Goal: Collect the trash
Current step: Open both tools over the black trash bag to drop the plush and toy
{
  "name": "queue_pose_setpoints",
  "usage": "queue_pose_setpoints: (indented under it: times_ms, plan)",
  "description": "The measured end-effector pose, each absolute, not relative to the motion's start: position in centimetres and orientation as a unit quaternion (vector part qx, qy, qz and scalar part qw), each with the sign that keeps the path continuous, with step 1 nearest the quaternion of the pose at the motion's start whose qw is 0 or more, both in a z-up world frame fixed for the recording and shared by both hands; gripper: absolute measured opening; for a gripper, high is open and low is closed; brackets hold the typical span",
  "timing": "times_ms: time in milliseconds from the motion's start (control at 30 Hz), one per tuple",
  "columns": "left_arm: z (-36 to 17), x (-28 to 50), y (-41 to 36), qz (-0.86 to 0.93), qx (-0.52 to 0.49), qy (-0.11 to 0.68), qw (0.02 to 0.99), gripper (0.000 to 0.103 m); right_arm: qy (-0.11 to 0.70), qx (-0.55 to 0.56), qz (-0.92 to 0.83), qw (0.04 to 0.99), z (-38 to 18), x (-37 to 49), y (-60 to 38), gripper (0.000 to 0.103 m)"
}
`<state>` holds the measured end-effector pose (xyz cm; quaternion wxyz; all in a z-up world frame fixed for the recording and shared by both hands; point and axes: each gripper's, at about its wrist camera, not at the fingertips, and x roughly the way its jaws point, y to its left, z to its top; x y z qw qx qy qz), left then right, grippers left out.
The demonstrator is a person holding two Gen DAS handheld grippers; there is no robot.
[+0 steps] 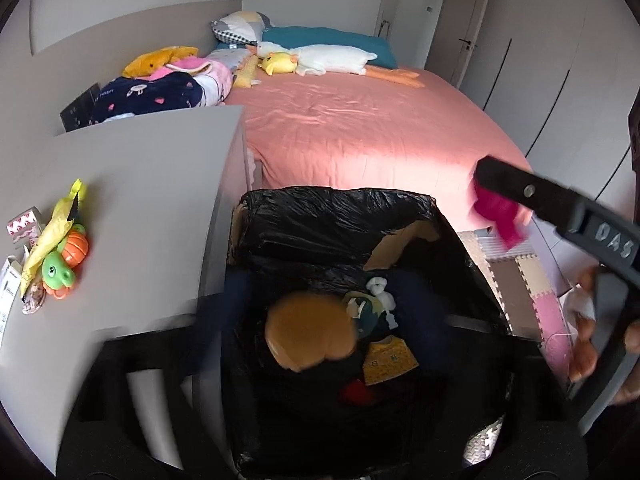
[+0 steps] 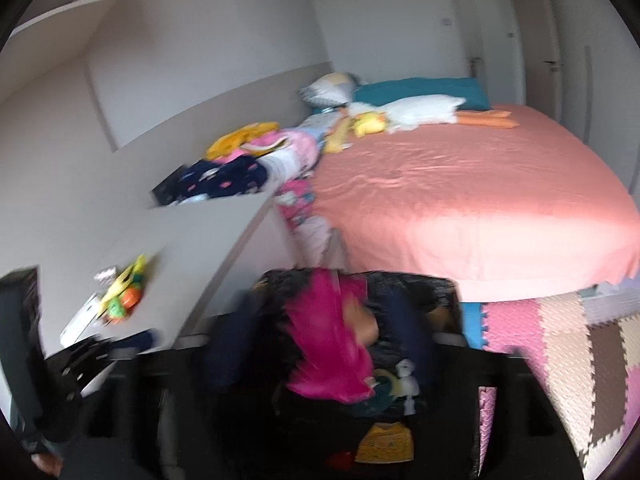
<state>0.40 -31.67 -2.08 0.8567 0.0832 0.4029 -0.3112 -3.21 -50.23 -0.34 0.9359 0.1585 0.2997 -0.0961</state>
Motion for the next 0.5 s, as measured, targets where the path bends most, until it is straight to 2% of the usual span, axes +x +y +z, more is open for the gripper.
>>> queue_pose_setpoints:
  times_ms: [500]
  plan:
    - [-2.1, 0.4, -31.1, -0.314, 0.086, 0.4, 0.857, 0.097, 0.293, 0.175, -0.129, 0.931, -0.7, -3.5, -51.5, 0.086]
